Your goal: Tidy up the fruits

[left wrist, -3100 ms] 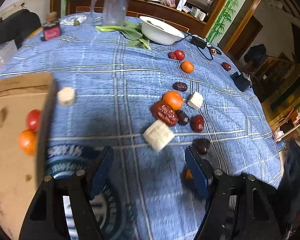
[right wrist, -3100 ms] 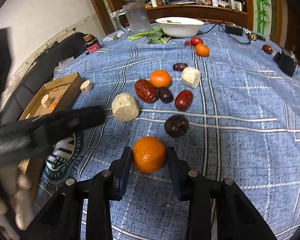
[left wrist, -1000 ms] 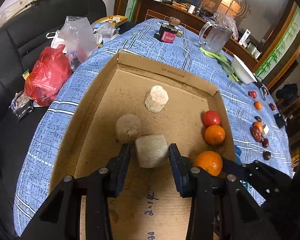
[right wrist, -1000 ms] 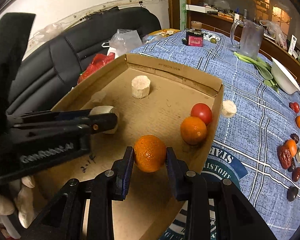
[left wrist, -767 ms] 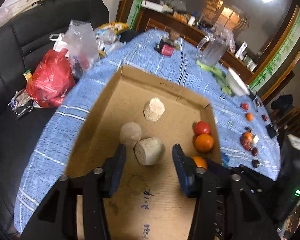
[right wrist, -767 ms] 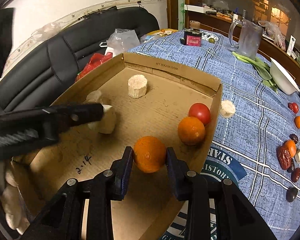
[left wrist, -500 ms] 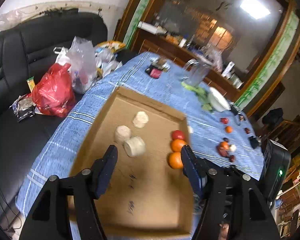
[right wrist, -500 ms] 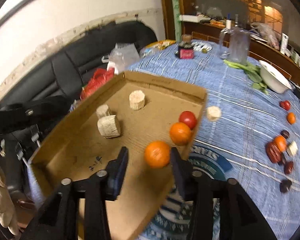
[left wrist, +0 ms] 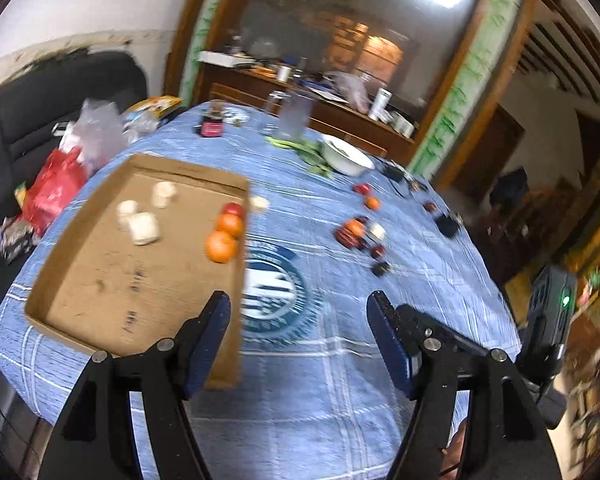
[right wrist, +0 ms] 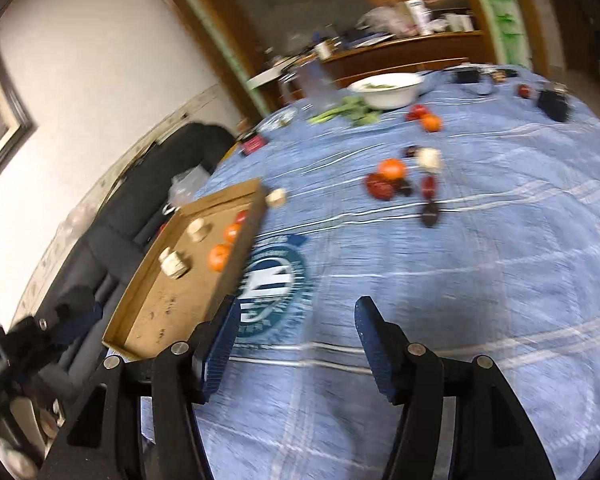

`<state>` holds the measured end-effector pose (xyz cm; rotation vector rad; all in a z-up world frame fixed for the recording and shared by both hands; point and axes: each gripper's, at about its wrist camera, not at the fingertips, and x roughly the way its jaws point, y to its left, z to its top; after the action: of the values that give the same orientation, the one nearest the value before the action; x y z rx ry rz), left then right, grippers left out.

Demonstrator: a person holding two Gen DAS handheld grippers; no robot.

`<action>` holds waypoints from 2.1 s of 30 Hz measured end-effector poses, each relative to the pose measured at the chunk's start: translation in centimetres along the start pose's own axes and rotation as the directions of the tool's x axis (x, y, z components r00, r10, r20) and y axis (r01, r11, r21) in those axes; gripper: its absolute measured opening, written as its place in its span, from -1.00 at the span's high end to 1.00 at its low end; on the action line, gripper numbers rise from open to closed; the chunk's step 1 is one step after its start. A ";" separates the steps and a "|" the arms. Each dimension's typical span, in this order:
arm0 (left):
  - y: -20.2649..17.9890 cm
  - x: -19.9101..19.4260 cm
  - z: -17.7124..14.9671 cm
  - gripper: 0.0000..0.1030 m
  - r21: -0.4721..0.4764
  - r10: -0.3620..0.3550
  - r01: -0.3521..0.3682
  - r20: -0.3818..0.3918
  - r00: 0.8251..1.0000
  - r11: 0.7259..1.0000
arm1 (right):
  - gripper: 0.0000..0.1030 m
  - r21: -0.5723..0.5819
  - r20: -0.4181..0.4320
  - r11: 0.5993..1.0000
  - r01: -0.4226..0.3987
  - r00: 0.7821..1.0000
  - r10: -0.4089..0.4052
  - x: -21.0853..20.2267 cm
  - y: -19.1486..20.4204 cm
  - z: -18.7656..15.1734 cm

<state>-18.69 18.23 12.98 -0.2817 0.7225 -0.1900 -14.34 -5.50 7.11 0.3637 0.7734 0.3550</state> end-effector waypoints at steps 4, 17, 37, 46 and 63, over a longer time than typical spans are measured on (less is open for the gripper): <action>-3.9 0.0 -1.2 -0.36 0.107 0.025 -0.025 0.003 1.000 0.994 | -0.24 -0.006 0.052 0.999 0.043 0.998 -0.042 -2.5 -1.0 -0.6; -7.9 -0.9 -2.6 -0.50 0.321 0.189 -0.236 0.171 0.967 0.917 | -0.28 -0.003 0.062 0.995 0.101 0.993 -0.101 -3.3 -3.2 -1.1; -6.5 0.9 -3.2 -0.50 0.301 0.214 -0.233 0.094 0.972 0.925 | -0.28 -0.047 0.018 0.992 0.116 0.993 -0.116 -1.8 -1.9 -1.9; -4.8 4.4 -3.7 -0.50 0.259 0.200 -0.191 -0.009 0.980 0.947 | -0.33 -0.015 -0.015 0.990 0.140 0.990 -0.140 -0.2 -4.5 -1.7; -1.4 11.1 2.5 -0.50 0.085 0.053 -0.041 -0.147 0.988 0.996 | -0.31 -0.077 -0.107 0.973 0.218 0.968 -0.226 8.8 -8.3 7.0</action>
<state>-8.94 14.42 8.22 -0.1736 0.8665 -0.1965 -1.96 -10.22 2.69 0.1936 0.9047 0.1907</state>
